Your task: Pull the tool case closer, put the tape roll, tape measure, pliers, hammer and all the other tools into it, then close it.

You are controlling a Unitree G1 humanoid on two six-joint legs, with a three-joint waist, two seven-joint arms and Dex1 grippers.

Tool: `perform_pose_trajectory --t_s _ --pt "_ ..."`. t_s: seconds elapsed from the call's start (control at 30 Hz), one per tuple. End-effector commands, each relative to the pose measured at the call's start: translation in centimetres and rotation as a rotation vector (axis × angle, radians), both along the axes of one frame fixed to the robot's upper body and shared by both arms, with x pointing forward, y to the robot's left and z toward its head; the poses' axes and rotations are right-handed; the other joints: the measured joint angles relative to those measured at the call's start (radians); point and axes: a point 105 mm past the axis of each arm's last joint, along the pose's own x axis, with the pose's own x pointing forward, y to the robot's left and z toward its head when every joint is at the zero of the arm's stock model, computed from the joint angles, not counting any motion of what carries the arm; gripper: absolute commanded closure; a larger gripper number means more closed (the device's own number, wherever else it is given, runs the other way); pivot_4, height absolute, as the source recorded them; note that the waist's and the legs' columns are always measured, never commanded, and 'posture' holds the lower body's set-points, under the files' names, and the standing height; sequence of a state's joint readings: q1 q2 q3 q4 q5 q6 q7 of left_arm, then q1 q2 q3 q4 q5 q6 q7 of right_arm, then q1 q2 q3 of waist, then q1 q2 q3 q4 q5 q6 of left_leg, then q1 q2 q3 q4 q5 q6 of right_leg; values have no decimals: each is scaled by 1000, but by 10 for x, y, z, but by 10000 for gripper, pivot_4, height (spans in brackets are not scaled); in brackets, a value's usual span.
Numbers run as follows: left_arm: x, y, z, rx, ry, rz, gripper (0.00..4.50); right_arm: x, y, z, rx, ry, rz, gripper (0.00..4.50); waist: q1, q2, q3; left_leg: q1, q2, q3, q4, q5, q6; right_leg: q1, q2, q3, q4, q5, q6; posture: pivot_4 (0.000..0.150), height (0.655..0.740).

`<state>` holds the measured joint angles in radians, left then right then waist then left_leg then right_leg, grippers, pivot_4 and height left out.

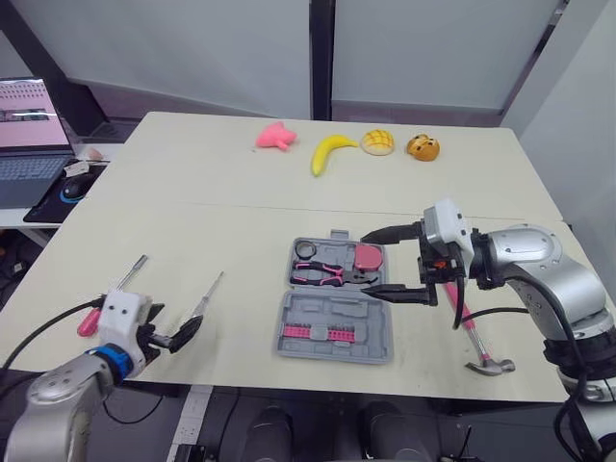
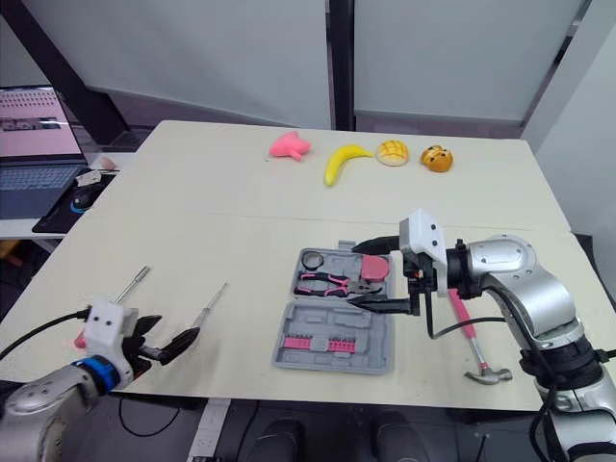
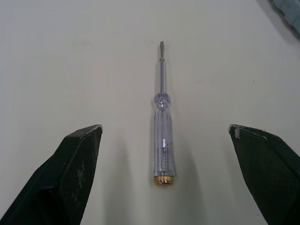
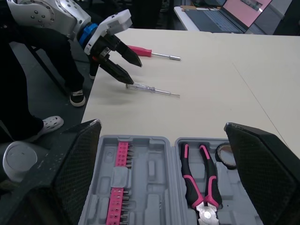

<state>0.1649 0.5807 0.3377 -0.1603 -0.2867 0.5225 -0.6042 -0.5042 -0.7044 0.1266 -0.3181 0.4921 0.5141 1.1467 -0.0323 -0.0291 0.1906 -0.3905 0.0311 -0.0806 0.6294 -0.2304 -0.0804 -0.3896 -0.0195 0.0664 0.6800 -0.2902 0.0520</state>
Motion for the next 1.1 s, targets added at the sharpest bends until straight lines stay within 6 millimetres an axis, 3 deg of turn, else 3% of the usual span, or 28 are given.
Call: perform_pose_trajectory --t_s 0.03,0.2,0.3,0.87,1.1 --pt "15 -3 -2 54 -22 31 0 -2 -4 11 13 -45 -20 230 0 0 0 0 0 0 0 0 0 0 0 0 0 0 0 1500 7400" --pt "31 -19 -4 35 -36 21 0 -2 -4 13 12 -46 -25 230 -1 0 0 0 0 0 0 0 0 0 0 0 0 0 0 1500 7400" --pt "35 -18 -6 48 -28 44 0 -1 -3 15 14 -53 -30 230 -2 0 0 0 0 0 0 0 0 0 0 0 0 0 0 1500 7400" --pt "32 -19 -18 44 33 84 0 2 -9 13 3 -55 -48 230 0 0 0 0 0 0 0 0 0 0 0 0 0 0 0 1500 7400" --pt "34 -17 -20 61 35 87 21899 0 -10 10 1 -47 -52 0 -1 0 0 1 0 0 0 0 0 0 0 0 0 0 0 1500 7400"
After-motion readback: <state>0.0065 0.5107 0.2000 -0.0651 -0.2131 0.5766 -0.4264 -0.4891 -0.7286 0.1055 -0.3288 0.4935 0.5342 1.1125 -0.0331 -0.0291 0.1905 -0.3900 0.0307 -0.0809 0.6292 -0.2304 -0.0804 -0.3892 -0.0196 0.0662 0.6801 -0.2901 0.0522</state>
